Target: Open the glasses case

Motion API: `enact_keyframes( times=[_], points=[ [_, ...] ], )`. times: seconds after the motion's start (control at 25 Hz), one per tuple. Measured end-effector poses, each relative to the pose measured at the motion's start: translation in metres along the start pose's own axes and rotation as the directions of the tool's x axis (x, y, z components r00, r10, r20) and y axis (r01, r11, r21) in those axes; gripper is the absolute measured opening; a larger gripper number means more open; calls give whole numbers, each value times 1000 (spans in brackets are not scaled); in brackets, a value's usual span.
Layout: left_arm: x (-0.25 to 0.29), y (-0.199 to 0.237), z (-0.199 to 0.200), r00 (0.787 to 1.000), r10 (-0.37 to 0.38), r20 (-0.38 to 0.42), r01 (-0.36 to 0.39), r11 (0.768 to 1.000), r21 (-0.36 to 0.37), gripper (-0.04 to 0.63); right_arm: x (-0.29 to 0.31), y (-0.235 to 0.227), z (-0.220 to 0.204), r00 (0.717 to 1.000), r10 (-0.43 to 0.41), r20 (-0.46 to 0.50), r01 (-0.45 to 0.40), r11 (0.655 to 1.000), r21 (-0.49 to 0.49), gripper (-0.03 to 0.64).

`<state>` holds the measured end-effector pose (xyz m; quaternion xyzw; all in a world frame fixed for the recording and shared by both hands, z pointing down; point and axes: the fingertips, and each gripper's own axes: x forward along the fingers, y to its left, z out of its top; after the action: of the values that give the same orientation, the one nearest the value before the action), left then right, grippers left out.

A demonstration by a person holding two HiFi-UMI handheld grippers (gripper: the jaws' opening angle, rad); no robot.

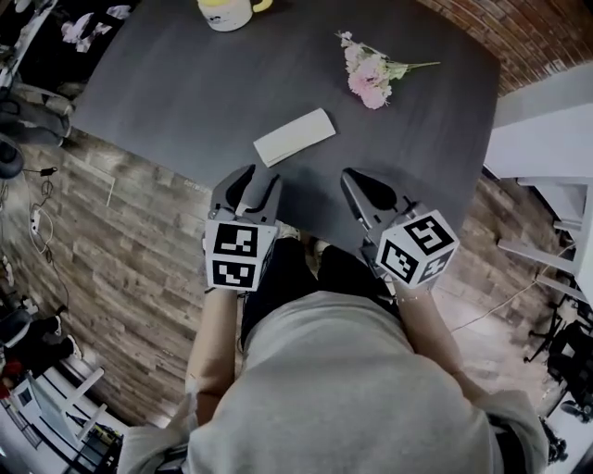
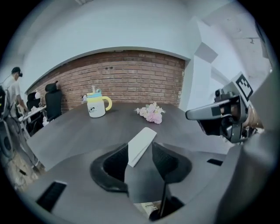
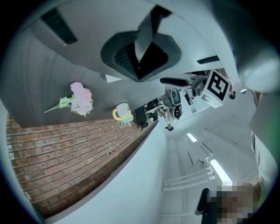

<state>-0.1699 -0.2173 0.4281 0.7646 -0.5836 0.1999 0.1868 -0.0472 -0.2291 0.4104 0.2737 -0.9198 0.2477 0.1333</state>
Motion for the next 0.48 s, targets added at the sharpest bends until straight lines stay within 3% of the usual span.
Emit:
enact_keyframes(
  times=[0.12,0.32,0.48],
  points=[
    [19,6,0,1000,-15,-26,18,993,114,167,18,-4,8,1000,-10,7,10,1000,29,5],
    [48,15,-15,994,-64,-91,82,974,209,167,39,-13,14,999,-46,21,45,997,70,5],
    [64,14,-21,981,-134,-141,170,943,286,207,47,-20,10,996,-85,28,81,990,115,5]
  ],
)
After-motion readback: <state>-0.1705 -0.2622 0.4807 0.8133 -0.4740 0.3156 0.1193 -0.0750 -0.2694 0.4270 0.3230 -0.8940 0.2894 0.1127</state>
